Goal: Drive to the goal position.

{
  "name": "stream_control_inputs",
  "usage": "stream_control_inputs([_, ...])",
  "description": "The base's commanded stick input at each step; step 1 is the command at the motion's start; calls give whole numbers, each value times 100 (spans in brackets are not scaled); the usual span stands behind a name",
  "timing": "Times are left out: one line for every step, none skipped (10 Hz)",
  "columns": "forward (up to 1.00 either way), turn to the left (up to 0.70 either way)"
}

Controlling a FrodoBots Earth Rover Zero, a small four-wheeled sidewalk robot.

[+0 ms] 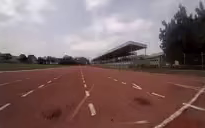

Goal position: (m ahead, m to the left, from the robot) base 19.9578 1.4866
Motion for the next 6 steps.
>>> stream_control_inputs([45,0])
stream_control_inputs([45,0])
stream_control_inputs([45,0])
stream_control_inputs([45,0])
stream_control_inputs([45,0])
stream_control_inputs([45,0])
